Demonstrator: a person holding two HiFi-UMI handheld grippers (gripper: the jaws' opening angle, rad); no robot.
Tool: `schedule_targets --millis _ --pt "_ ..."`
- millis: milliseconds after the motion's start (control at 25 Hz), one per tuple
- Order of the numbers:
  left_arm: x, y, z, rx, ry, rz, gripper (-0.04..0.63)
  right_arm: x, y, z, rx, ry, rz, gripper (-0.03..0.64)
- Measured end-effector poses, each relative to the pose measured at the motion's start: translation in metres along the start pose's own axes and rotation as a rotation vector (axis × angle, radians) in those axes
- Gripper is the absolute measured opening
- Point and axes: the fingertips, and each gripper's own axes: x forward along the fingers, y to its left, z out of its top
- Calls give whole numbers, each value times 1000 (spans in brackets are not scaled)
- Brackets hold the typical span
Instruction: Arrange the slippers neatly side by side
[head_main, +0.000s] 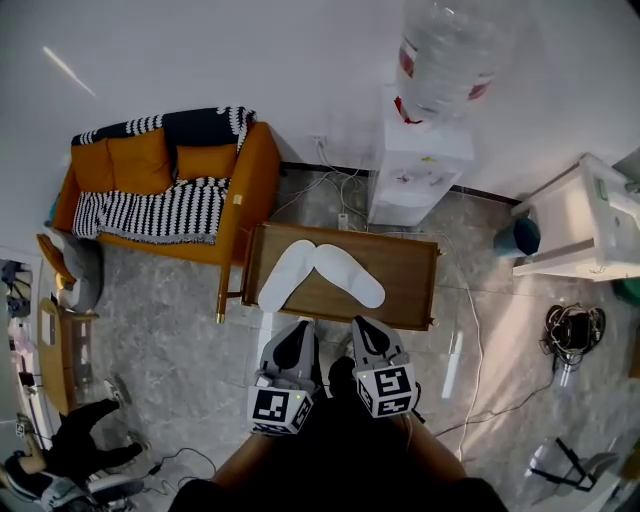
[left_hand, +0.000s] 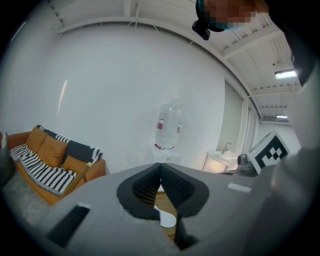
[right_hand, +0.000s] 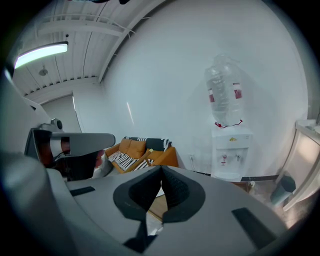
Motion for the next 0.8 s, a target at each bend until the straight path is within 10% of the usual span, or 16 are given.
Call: schedule_targets --millis 800 --pt "85 70 14 6 46 -108 15 101 -41 -37 -23 196 -89 18"
